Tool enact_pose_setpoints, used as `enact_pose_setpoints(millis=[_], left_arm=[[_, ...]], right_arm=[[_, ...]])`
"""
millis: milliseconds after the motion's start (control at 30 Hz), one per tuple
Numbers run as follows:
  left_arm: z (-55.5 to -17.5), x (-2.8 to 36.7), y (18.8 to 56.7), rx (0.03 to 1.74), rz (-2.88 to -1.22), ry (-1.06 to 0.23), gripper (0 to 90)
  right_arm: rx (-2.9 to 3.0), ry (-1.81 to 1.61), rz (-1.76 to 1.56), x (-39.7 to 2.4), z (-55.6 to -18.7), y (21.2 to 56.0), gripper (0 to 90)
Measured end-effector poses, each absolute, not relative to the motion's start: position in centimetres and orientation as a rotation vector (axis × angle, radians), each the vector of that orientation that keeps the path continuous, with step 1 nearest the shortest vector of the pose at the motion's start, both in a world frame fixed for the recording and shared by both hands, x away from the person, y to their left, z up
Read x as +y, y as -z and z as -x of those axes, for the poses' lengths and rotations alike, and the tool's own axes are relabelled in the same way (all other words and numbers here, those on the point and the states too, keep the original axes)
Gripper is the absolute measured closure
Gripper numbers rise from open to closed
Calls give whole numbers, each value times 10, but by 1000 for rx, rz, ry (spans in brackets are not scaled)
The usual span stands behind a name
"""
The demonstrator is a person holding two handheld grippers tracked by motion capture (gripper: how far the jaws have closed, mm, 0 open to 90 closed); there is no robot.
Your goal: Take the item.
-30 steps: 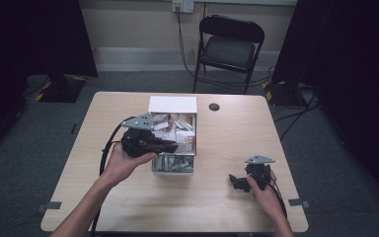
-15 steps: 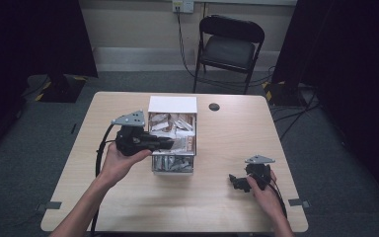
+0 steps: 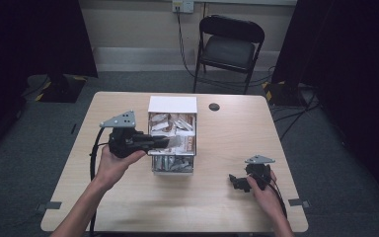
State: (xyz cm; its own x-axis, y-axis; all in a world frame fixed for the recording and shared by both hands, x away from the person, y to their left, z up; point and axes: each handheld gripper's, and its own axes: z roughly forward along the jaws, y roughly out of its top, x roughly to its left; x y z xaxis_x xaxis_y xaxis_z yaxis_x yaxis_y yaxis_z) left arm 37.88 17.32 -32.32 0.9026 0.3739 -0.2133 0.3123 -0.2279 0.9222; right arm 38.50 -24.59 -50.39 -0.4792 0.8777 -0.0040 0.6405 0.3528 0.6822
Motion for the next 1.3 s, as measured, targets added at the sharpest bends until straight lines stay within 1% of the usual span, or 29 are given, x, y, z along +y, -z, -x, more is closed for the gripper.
enact_pose_setpoints(millis=[333,833,1300], left_arm=[[-377,181,319,522,-1791,-77,846],[-369,197,302,514,-1730,-115,846],[-366,210,291,520,-1732,-163,846]], right_arm=[[2252,-884,-1333,-246,-385,504,0],[2252,-884,-1333,-246,-385,504,0],[2251,-884,-1333,-246,-385,504,0]])
